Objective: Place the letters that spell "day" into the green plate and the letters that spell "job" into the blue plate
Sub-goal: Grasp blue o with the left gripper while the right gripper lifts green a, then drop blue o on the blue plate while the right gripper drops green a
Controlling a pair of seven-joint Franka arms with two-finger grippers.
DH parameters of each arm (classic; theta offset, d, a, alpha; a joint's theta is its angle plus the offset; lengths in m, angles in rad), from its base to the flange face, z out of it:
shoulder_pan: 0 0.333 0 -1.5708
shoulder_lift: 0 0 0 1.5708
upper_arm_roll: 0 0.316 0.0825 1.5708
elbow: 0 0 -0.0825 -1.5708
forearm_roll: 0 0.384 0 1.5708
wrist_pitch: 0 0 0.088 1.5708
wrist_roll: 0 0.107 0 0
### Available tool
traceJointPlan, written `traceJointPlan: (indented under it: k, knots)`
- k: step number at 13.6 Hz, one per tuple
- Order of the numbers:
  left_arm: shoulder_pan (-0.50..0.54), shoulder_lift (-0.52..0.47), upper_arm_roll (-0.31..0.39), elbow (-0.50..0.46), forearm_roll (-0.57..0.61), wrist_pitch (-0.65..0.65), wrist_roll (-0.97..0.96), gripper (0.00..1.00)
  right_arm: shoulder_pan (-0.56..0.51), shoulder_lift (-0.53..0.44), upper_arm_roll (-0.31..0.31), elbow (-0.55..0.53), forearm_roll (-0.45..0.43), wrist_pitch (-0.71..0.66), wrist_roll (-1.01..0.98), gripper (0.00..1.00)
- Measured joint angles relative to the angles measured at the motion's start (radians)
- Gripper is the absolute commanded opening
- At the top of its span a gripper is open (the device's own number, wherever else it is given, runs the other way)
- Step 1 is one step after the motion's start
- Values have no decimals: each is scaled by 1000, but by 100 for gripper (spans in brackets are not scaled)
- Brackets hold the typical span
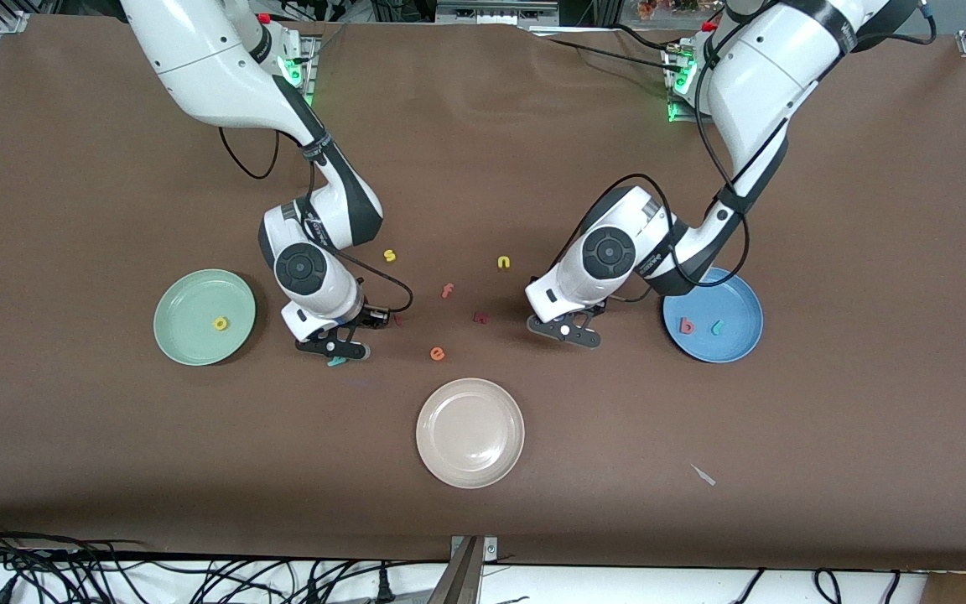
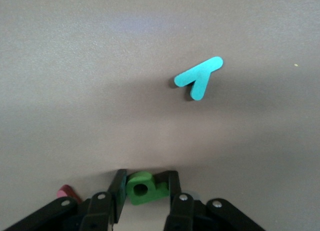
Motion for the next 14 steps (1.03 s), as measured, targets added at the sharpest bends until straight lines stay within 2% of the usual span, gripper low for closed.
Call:
traceJointPlan:
  k: [6, 8, 9, 11, 14]
  knots:
    - [-9, 22, 13, -3, 93, 0, -47, 71, 0, 0, 0, 1, 0, -1, -2, 24]
    - [-9, 33, 13, -3, 115, 18, -59, 58, -1, 1, 0, 15, 0, -27, -4, 24]
    - [-9, 38, 14, -3, 116, 28, -59, 48, -3, 1, -1, 37, 0, -70, -12, 24]
    - [-9, 43, 15, -3, 116, 37, -59, 38, -16, -1, -6, 95, 0, -180, -69, 24]
    - [-9, 43, 17, -2, 116, 40, -59, 9, -52, -36, -37, 124, 0, -311, -237, 24]
